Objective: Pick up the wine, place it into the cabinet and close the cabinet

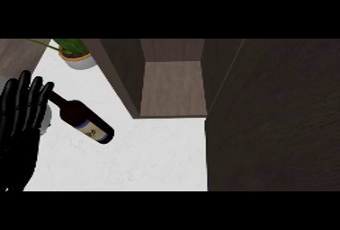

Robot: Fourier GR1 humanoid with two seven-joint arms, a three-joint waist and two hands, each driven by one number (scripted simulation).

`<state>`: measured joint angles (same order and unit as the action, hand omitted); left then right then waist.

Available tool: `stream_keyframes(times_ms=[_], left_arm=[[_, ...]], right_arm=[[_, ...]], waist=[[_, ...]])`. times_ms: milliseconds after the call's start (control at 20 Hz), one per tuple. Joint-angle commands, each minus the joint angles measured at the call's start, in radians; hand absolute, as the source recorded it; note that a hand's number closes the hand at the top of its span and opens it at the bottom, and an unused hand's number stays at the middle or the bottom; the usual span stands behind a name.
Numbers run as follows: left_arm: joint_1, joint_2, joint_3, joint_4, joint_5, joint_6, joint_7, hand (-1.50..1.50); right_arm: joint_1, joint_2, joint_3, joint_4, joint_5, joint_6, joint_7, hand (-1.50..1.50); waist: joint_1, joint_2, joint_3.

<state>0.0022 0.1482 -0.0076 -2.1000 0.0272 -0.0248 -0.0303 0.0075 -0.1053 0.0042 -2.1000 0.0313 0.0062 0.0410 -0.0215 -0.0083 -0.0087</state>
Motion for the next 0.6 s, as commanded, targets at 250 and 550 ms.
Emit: stream_keyframes(times_ms=[250, 550], left_arm=[[-0.029, 0.107, -0.015, 0.084, 0.512, -0.427, -0.027, -1.5], [0.046, 0.197, -0.008, 0.145, 0.958, -0.532, 0.191, -1.5]], right_arm=[[0.074, 0.026, 0.047, -0.088, -0.049, 0.034, -0.022, -1.5], [0.144, -0.007, 0.131, -0.159, -0.165, 0.133, 0.118, -1.5]], waist=[[-0.016, 0.005, 0.004], [0.001, 0.005, 0.007]])
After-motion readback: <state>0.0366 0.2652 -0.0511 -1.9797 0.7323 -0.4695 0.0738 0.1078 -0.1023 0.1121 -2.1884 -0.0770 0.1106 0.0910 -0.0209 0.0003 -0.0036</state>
